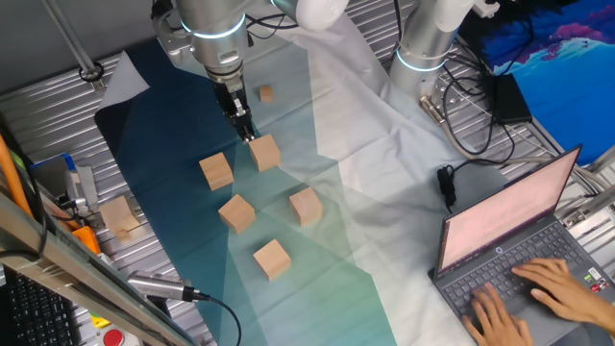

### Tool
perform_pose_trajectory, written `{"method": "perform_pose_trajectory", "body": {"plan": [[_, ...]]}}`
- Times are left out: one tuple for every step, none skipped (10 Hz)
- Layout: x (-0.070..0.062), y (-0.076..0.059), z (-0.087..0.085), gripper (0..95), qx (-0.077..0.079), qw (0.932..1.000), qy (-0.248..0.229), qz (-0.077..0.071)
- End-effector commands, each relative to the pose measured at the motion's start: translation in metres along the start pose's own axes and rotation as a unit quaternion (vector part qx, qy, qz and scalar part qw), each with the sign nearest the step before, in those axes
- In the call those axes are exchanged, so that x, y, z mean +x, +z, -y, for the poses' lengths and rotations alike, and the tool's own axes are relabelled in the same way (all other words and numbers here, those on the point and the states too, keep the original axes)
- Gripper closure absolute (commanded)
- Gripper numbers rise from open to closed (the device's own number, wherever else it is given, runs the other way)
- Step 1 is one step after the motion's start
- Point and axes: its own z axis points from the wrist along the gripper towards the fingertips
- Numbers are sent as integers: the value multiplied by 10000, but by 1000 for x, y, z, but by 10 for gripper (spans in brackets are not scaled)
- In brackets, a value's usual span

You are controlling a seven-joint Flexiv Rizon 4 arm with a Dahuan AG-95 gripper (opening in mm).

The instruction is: Stack the blocks in a vertical line of five

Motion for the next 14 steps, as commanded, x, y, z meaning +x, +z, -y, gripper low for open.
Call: {"method": "perform_pose_trajectory", "body": {"plan": [[0, 0, 0, 950, -73, 9999, -40, 103], [0, 0, 0, 950, -39, 9999, -40, 100], [0, 0, 0, 950, -39, 9999, -40, 99], [0, 0, 0, 950, -38, 9999, -40, 99], [0, 0, 0, 950, -37, 9999, -40, 98], [0, 0, 0, 950, -37, 9999, -40, 98], [0, 0, 0, 950, -37, 9999, -40, 97], [0, 0, 0, 950, -37, 9999, -41, 97], [0, 0, 0, 950, -36, 9999, -61, 97], [0, 0, 0, 950, -36, 9999, -53, 96], [0, 0, 0, 950, -36, 9999, -53, 96], [0, 0, 0, 950, -36, 9999, -53, 96], [0, 0, 0, 950, -36, 9999, -53, 96], [0, 0, 0, 950, -35, 9999, -55, 96]]}}
